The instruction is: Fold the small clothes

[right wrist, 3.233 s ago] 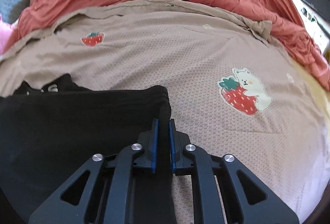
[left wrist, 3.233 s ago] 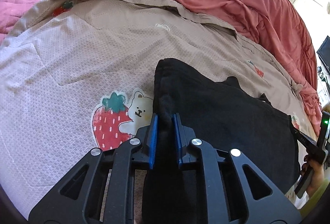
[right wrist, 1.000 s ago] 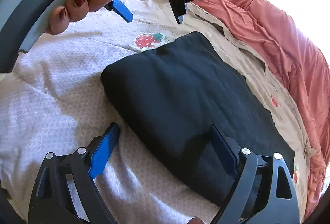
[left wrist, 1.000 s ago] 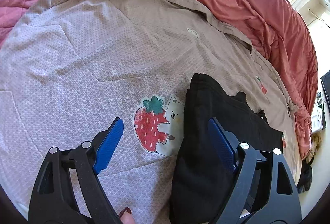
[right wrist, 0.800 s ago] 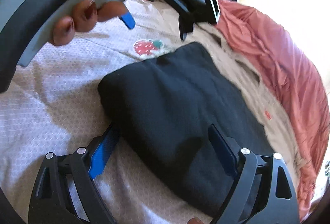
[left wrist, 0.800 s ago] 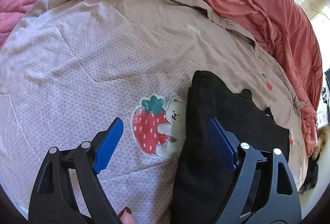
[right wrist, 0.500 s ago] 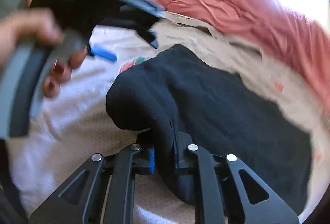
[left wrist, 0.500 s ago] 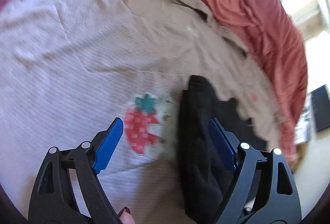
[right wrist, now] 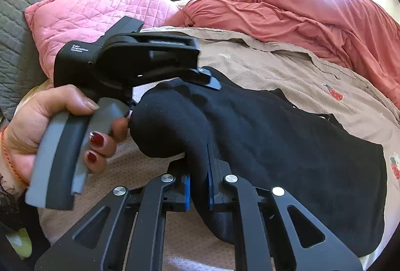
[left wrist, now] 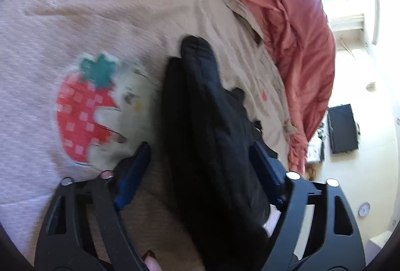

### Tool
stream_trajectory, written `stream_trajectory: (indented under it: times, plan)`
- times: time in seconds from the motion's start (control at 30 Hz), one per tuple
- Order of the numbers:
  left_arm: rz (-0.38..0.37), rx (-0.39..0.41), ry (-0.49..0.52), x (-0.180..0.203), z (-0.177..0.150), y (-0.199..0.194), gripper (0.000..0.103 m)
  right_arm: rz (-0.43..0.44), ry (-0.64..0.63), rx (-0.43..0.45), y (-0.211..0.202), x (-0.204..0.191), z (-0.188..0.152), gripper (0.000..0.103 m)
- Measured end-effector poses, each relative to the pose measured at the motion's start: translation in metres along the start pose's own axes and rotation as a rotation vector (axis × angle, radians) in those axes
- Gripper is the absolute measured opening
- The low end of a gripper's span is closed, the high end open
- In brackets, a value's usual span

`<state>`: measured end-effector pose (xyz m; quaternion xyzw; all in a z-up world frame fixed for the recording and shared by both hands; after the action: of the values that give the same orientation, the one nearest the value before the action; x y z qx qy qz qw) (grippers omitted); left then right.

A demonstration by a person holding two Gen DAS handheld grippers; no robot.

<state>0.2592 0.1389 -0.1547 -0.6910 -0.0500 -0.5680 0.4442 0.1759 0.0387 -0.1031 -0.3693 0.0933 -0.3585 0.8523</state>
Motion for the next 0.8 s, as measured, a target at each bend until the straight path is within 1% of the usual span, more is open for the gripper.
stream_trajectory:
  times: [0.03,0.07,0.1,0.13,0.17,0.23,0.33,0.43,0.5,0.6,0.73,0.8]
  plan:
    - [-0.014,-0.012,0.005,0.002,-0.002,0.003,0.049,0.0,-0.003,-0.003,0.0,-0.001,0.0,0.009]
    - [-0.013,-0.018,0.014,0.004,-0.005,0.006,0.046,-0.002,-0.006,-0.005,0.0,-0.001,-0.001,0.009]
    - [0.005,-0.014,0.033,0.005,-0.007,0.008,0.043,-0.005,-0.008,-0.006,0.0,-0.001,-0.001,0.009]
    - [0.022,-0.009,0.049,0.006,-0.009,0.009,0.033,-0.007,-0.007,-0.007,0.0,0.001,-0.001,0.009]
    - [0.026,0.0,0.054,0.008,-0.009,0.009,0.029,-0.007,-0.003,-0.006,-0.001,0.002,-0.001,0.009]
    - [0.007,0.018,0.059,0.015,-0.01,0.005,0.023,-0.006,0.004,0.004,-0.007,0.005,-0.001,0.009]
    - [0.01,0.05,0.117,0.033,-0.015,-0.004,0.022,-0.009,0.006,0.026,-0.017,0.011,0.001,0.009]
    - [0.006,0.08,0.149,0.052,-0.025,-0.011,0.022,-0.009,0.029,0.051,-0.033,0.022,0.001,0.009]
    - [-0.004,0.093,0.153,0.063,-0.033,-0.011,0.021,-0.014,0.046,0.068,-0.044,0.032,-0.002,0.009]
    - [0.002,0.102,0.175,0.084,-0.045,-0.005,0.021,-0.032,0.073,0.09,-0.061,0.052,-0.007,0.008]
    - [0.024,0.096,0.205,0.115,-0.061,0.012,0.022,-0.046,0.152,0.107,-0.079,0.083,-0.019,0.008]
    - [0.048,0.09,0.232,0.132,-0.069,0.025,0.022,-0.061,0.184,0.116,-0.09,0.099,-0.026,0.008]
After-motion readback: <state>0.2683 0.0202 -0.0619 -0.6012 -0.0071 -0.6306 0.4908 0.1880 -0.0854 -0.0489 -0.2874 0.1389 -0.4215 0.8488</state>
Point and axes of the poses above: each gripper's, at about its wrist camera, not at the fingertips, and y roughly the way its jaws point, x to its right, z to its top, the point moved 7 cm from there along y, roughly the way its jaws point, and after that the axes turned 8 degrees about -y, right-handed, at the moved point
